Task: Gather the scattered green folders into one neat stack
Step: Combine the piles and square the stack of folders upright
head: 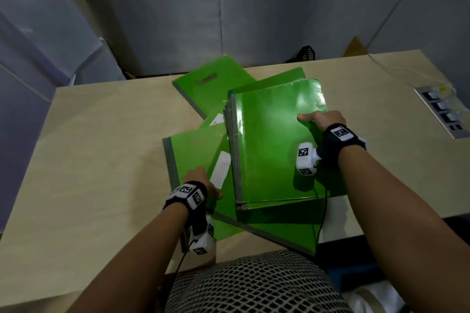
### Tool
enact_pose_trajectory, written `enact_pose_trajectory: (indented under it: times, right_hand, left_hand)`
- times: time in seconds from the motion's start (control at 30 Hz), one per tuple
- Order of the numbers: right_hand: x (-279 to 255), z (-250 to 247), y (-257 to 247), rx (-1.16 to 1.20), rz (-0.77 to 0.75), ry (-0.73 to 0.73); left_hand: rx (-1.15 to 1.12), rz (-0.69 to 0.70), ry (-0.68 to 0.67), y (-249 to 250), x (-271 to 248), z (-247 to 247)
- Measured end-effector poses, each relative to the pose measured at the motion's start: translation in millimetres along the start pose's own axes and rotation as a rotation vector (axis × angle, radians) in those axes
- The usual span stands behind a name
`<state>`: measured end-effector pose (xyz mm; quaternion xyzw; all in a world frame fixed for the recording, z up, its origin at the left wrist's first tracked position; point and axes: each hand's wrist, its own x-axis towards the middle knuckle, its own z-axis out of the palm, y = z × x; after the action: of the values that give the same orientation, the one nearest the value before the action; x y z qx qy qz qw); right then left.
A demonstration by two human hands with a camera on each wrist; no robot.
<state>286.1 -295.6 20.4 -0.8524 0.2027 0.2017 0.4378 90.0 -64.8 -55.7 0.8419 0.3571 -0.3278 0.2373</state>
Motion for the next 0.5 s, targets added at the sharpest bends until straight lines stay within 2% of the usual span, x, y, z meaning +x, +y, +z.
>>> enact_pose_trajectory:
  times: [0.13,0.27,0.4,0.5]
  right_hand:
    - [-2,-3,-6,-0.036,-0.017,-0.003]
    - [-4,-10,-12,-0.081,-0.039,0.013]
    - [0,-19,-15,-0.081,-0.053,0.041]
    - [3,-23,-12,-0.099,-0.034,0.050]
  left_hand:
    - [-0.034,0.108,-0.058,6,-5,-12]
    - [0.073,0.211,-0.005,14,2,-55]
    - [0.168,0.277,0.136,18,14,-108]
    - [0.207,0.284,0.337,11,22,-119]
